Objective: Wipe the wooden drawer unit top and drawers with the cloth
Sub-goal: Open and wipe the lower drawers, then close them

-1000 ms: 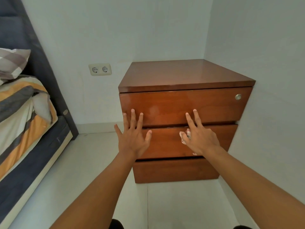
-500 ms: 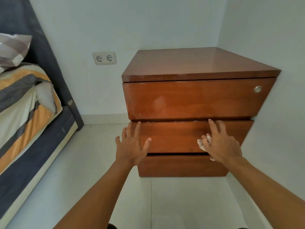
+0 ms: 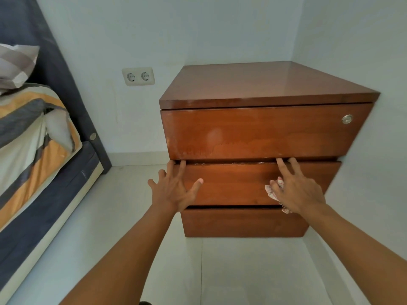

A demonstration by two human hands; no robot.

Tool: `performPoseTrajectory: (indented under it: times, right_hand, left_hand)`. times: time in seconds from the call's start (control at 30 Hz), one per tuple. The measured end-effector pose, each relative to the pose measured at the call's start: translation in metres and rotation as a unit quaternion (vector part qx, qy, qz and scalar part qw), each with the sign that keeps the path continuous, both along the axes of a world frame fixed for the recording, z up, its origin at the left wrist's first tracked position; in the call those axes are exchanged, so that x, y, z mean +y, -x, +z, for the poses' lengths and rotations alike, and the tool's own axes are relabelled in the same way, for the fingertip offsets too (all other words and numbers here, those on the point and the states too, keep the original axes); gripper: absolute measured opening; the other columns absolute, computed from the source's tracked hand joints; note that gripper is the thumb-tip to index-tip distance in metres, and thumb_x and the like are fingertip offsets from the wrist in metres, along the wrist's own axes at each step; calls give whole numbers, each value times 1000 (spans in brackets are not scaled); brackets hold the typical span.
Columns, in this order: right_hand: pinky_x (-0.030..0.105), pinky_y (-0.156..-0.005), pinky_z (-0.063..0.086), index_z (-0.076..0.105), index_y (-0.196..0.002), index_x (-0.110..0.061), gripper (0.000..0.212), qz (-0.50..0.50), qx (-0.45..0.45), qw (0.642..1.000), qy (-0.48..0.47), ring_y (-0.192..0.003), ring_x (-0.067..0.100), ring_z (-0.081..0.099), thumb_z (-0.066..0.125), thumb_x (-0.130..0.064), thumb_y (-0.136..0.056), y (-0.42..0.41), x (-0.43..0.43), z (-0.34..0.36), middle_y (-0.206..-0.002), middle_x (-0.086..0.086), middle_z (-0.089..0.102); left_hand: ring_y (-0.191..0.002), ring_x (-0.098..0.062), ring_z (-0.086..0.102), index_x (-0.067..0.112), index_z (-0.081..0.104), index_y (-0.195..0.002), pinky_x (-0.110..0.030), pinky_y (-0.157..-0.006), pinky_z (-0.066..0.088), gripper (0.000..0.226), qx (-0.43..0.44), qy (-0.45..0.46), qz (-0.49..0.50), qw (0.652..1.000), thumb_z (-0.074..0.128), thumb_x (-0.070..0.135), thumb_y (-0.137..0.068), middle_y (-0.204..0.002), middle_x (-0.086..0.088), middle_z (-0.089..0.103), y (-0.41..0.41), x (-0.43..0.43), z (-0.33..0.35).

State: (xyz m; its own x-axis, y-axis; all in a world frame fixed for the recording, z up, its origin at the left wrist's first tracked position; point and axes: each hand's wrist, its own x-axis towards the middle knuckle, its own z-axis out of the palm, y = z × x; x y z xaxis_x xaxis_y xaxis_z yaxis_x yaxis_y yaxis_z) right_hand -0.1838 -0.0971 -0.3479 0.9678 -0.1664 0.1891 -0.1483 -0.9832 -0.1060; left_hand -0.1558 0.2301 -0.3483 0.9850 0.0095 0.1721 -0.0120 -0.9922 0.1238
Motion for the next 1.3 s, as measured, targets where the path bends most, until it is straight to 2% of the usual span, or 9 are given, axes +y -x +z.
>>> performPoseTrajectory:
  times: [0.27,0.4,0.53,0.7,0.77,0.83,0.93,1.1,1.3]
  right_hand:
    - [42,-85,55,11,-161,-34,77,-3,15,1000,1,-116,41,63,37,-67,-96,6,3,14,-165,6,19]
    - [41,-84,55,13,-162,-35,79,-4,23,1000,-3,-117,41,63,37,-72,-95,26,12,21,-165,5,20]
    - [42,-85,54,39,-153,-30,71,0,-58,994,-89,-119,39,62,49,-67,-94,37,24,39,-161,2,31]
    - [18,-70,49,64,-133,-27,44,87,-208,937,-268,-106,14,58,63,-50,-96,22,74,85,-136,-2,51]
    - [19,-78,47,66,-133,-24,37,145,-261,924,-240,-106,10,55,62,-40,-99,13,104,90,-132,-2,55]
    - [30,-86,56,65,-134,-21,36,201,-269,923,-189,-112,17,60,64,-29,-100,1,134,78,-133,1,59]
    - [41,-84,62,66,-134,-20,42,242,-241,933,-114,-117,24,61,74,-17,-92,-19,169,45,-138,3,62]
    - [47,-112,45,55,-144,-20,43,282,-206,936,-33,-135,22,51,56,-28,-102,-29,196,-12,-146,-1,57]
    - [45,-112,43,40,-151,-20,56,256,-201,945,39,-134,24,49,59,-28,-99,-31,171,-25,-145,2,52]
  left_hand:
    - [-138,-34,39,40,13,-157,-69,-108,33,94,0,-8,1,1000,18,93,-80,-155,-4,29,5,1,13]
    - [-143,-34,34,41,14,-157,-74,-112,24,94,19,-4,5,1000,12,93,-79,-155,-5,30,9,0,16]
    - [-158,-35,6,40,-1,-162,-75,-117,1,96,32,12,-13,999,5,92,-81,-172,1,9,18,1,8]
    - [-157,-27,-17,32,-7,-163,-67,-120,-9,96,39,17,-51,998,-2,87,-85,-172,5,-9,28,13,3]
    - [-156,-26,-18,33,-6,-163,-65,-120,-10,94,53,16,-56,997,-3,85,-86,-172,6,-9,28,17,6]
    - [-157,-26,-18,34,-4,-163,-64,-121,-9,92,74,24,-57,995,-5,84,-86,-172,7,-7,28,19,10]
    - [-157,-25,-16,36,-2,-163,-65,-122,-7,90,90,44,-67,993,-8,81,-85,-172,8,-5,30,21,15]
    - [-158,-26,-13,41,-2,-162,-66,-122,-6,89,71,74,-87,991,-12,81,-83,-172,10,-1,27,25,11]
    - [-158,-24,-10,32,4,-164,-62,-121,-7,86,52,55,-74,994,-4,77,-91,-172,7,1,31,19,8]
